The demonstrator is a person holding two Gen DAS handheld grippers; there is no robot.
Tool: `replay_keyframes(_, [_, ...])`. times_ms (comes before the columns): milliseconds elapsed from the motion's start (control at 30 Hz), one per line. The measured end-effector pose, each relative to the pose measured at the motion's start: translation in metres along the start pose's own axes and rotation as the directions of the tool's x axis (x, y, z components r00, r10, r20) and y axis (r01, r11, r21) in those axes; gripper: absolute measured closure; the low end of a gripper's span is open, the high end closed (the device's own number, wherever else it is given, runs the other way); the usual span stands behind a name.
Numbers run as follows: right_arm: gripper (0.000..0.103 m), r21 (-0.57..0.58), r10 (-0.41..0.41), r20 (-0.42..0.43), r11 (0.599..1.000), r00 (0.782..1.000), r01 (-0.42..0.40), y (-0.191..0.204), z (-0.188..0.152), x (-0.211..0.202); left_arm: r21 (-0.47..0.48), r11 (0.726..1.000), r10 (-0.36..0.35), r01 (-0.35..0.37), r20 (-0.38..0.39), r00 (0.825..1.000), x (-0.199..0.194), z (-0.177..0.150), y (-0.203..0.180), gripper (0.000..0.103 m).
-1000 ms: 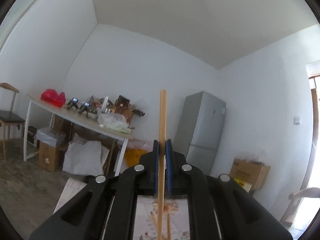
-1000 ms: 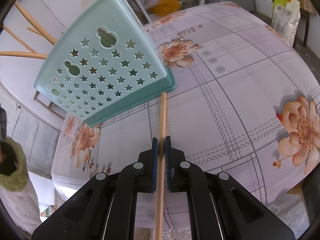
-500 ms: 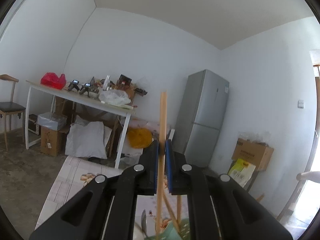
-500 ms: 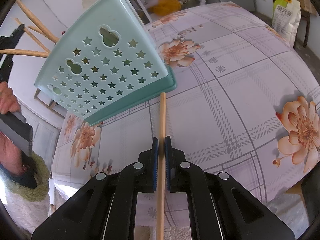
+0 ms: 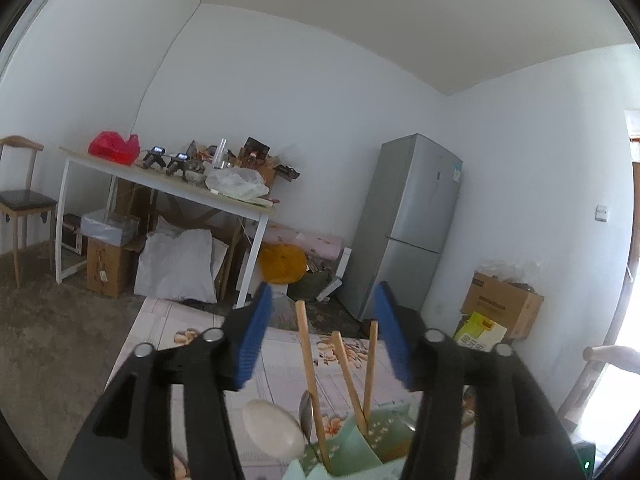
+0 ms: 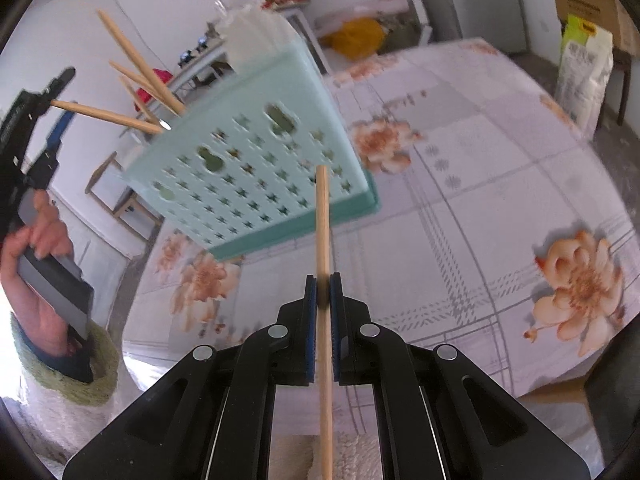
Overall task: Organize utensils
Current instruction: 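Lower the chopstick into the green holder and open the left tool, then lower the chopstick into the green holder and open the right tool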
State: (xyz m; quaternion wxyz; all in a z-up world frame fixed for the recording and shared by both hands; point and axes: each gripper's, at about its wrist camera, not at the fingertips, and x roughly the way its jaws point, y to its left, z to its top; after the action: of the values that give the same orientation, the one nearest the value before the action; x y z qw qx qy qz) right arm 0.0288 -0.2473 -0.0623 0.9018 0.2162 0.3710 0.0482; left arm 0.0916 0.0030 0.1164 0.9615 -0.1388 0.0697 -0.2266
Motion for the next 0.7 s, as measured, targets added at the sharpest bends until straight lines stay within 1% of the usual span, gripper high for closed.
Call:
replay_keyframes(67, [0.099,-0.024,0.011,0.036,1.000,0.999,-0.010,0.006,0.006,-0.014,-0.008,1.000,-0.009,0.009,-0.016,1.000,-0.009,0.000,0.004,0.039])
replay_keyframes(167, [0.099,-0.077,0.048,0.104,0.996,0.993,-0.040,0.024,0.019,-0.042,-0.006,1.000,-0.020,0.020,-0.047,0.999,-0.021,-0.002,0.011,0.033])
replay_keyframes(233, [0.099,-0.138,0.075,0.173,0.989,0.982,-0.051,0.042,0.032,-0.067,-0.002,1.000,-0.026,0.026,-0.074,0.997,-0.028,-0.007,0.016,0.030])
replay_keyframes(300, [0.099,-0.194,0.102,0.244,0.979,0.964,-0.054,0.060,0.045,-0.089,0.008,1.000,-0.028,0.029,-0.105,0.994,-0.036,-0.014,0.020,0.026])
replay_keyframes(333, [0.099,-0.220,0.120,0.284,0.974,0.951,-0.057,0.069,0.054,-0.101,0.016,1.000,-0.025,0.027,-0.122,0.992,-0.038,-0.019,0.022,0.025])
replay_keyframes(400, [0.099,-0.266,0.151,0.359,0.963,0.921,-0.054,0.084,0.071,-0.122,0.037,0.999,-0.017,0.023,-0.158,0.987,-0.044,-0.029,0.025,0.023])
replay_keyframes(433, [0.099,-0.294,0.164,0.414,0.955,0.895,-0.039,0.094,0.082,-0.135,0.044,0.999,-0.012,0.020,-0.173,0.985,-0.045,-0.034,0.027,0.022])
replay_keyframes(467, [0.099,-0.306,0.172,0.439,0.951,0.882,-0.033,0.098,0.087,-0.141,0.046,0.999,-0.004,0.013,-0.189,0.982,-0.047,-0.039,0.029,0.022])
replay_keyframes(533, [0.099,-0.336,0.210,0.509,0.941,0.835,-0.032,0.112,0.109,-0.159,0.039,0.999,-0.002,0.011,-0.217,0.976,-0.052,-0.050,0.033,0.021])
replay_keyframes(567, [0.099,-0.346,0.219,0.533,0.938,0.817,-0.025,0.116,0.115,-0.164,0.039,0.999,0.000,0.010,-0.232,0.973,-0.053,-0.056,0.035,0.021])
replay_keyframes(600, [0.099,-0.361,0.227,0.573,0.933,0.787,-0.006,0.124,0.125,-0.172,0.041,0.999,0.002,0.008,-0.239,0.971,-0.056,-0.061,0.035,0.021])
replay_keyframes(633, [0.099,-0.368,0.235,0.601,0.930,0.764,0.004,0.129,0.134,-0.177,0.047,0.999,0.004,0.008,-0.248,0.969,-0.057,-0.065,0.035,0.020])
replay_keyframes(667, [0.099,-0.372,0.243,0.618,0.928,0.748,0.006,0.132,0.140,-0.179,0.058,0.998,0.006,0.009,-0.256,0.967,-0.058,-0.069,0.035,0.020])
replay_keyframes(700, [0.099,-0.376,0.260,0.642,0.927,0.721,0.001,0.138,0.150,-0.182,0.066,0.998,0.008,0.010,-0.259,0.966,-0.058,-0.072,0.034,0.020])
